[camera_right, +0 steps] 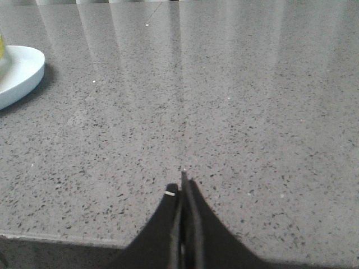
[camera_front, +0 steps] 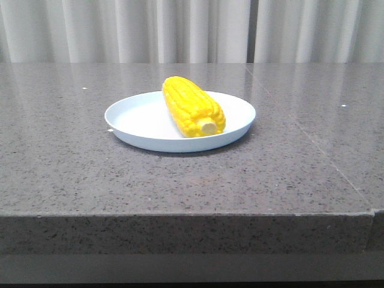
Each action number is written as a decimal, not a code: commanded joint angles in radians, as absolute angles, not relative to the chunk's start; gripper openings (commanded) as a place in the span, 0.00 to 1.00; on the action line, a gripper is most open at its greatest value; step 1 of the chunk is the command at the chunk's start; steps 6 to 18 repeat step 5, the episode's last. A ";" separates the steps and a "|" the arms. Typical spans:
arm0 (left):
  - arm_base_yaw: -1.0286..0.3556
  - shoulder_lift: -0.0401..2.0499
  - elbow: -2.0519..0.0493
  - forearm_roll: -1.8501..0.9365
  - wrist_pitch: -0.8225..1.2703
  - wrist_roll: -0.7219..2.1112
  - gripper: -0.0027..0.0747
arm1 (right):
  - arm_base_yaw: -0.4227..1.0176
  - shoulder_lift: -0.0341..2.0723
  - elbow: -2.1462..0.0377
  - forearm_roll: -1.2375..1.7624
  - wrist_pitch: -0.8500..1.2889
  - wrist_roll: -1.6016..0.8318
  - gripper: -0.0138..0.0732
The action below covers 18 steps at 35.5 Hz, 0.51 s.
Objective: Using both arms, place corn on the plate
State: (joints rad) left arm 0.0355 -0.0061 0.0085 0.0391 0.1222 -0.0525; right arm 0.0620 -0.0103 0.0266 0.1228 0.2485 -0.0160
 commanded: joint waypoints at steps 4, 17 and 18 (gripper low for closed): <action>0.037 -0.023 0.032 0.034 0.034 -0.059 0.01 | 0.063 -0.028 0.005 0.124 0.177 -0.023 0.09; 0.037 -0.023 0.032 0.034 0.034 -0.059 0.01 | 0.063 -0.028 0.005 0.124 0.177 -0.023 0.09; 0.037 -0.023 0.032 0.034 0.034 -0.059 0.01 | 0.063 -0.028 0.005 0.124 0.177 -0.023 0.09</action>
